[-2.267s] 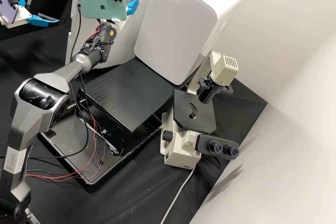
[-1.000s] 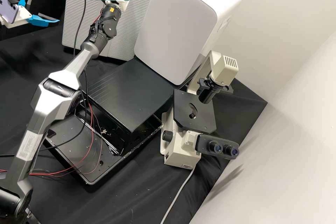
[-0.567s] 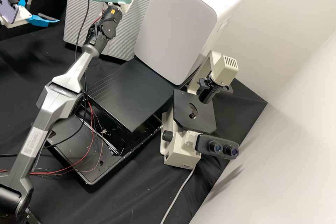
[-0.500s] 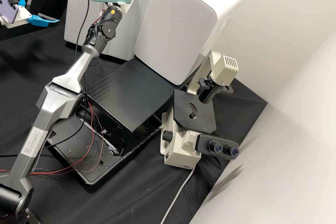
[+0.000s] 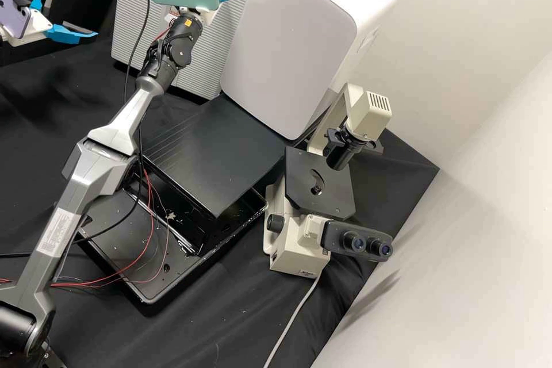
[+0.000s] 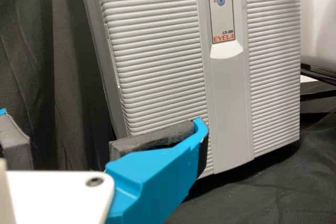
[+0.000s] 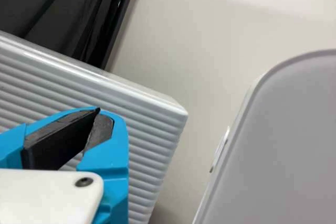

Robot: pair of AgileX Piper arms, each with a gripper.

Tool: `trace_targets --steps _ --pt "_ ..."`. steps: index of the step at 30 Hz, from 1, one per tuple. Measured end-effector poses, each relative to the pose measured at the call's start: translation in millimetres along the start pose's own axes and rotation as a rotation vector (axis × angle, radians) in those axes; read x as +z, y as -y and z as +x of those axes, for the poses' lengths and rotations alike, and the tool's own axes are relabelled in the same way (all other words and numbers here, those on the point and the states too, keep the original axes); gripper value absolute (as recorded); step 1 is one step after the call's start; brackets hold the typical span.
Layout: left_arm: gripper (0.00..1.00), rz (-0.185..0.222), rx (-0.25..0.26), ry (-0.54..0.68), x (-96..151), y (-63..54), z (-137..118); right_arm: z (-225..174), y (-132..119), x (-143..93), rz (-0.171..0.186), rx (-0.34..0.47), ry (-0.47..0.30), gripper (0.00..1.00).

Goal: Close the incubator door

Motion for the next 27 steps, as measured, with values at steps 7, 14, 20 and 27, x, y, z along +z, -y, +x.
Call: trace_targets --steps 7,14,20,27 --pt "1.0 0.0 0.0 0.0 0.0 0.0 0.0 0.0 -2.0 0.5 0.032 0.006 0.013 0.0" --pt "1.0 0.0 0.0 0.0 0.0 0.0 0.0 -25.0 12.3 18.9 0.055 -0.147 0.049 1.0" --pt "1.0 0.0 0.0 0.0 0.0 0.0 0.0 -86.2 -7.7 25.8 0.044 -0.054 0.088 1.0" --pt "1.0 0.0 0.0 0.0 0.0 0.0 0.0 -142.5 -20.4 32.8 0.047 0.035 0.07 1.0"
